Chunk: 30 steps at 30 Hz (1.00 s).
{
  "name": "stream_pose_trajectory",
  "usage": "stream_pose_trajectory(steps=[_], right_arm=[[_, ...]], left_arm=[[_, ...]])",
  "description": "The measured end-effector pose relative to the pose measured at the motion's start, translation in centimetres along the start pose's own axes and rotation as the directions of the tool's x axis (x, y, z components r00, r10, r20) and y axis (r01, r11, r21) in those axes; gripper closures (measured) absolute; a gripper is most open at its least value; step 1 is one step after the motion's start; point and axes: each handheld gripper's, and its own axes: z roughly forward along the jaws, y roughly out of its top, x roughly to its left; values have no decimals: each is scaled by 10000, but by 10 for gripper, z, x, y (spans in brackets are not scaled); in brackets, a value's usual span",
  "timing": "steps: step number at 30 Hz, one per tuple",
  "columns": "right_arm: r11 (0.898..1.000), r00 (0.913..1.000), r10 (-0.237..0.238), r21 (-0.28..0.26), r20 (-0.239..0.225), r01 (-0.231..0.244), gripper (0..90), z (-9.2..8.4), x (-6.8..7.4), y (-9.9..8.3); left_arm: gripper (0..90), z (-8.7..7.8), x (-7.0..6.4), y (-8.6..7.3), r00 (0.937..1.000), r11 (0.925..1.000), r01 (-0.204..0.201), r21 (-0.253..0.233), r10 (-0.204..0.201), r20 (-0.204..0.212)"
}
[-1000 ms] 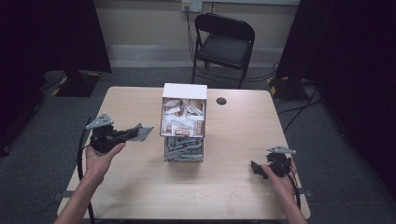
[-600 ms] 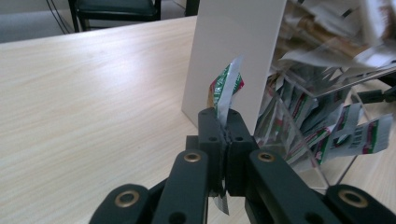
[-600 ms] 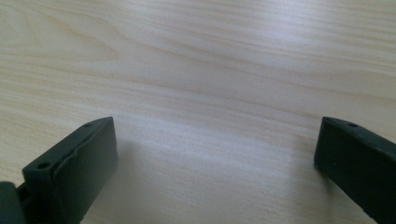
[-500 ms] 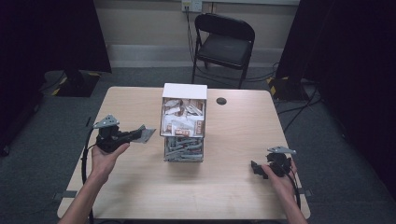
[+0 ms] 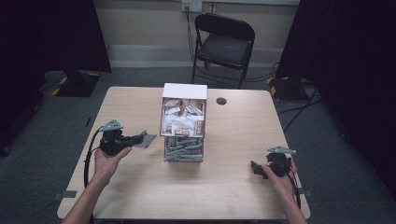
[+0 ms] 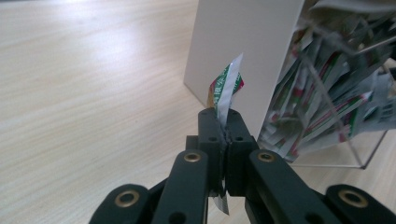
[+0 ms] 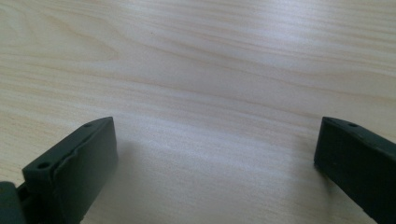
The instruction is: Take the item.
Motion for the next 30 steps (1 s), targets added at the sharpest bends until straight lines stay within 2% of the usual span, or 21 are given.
stream_pose_trajectory(steps=[12, 14, 16, 21, 24, 25, 30], right_arm=[[10000, 10000, 1, -1, 0, -1, 0, 0, 0, 0], [10000, 10000, 1, -1, 0, -1, 0, 0, 0, 0], [10000, 10000, 1, -1, 0, -1, 0, 0, 0, 0], [10000, 10000, 0, -1, 0, 0, 0, 0, 0, 0], [10000, 10000, 0, -1, 0, 0, 0, 0, 0, 0], [10000, 10000, 2, 0, -1, -2, 0, 0, 0, 0], [10000, 10000, 0, 0, 0, 0, 0, 0, 0, 0]], left_arm=[[885, 20, 8, -8, 9998, 9975, 72, 705, -57, -213], [885, 21, 11, -9, 9994, 9974, 225, 686, -208, -262], [885, 23, 12, -9, 9986, 9976, 187, 674, -153, -501], [885, 29, 14, -11, 9972, 9976, 339, 607, -298, -680], [884, 32, 14, -11, 9973, 9974, 244, 685, -195, -713], [882, 33, 15, -11, 9968, 9976, 367, 589, -324, -731], [867, 37, 18, -10, 9968, 9978, 406, 526, -369, -705]])
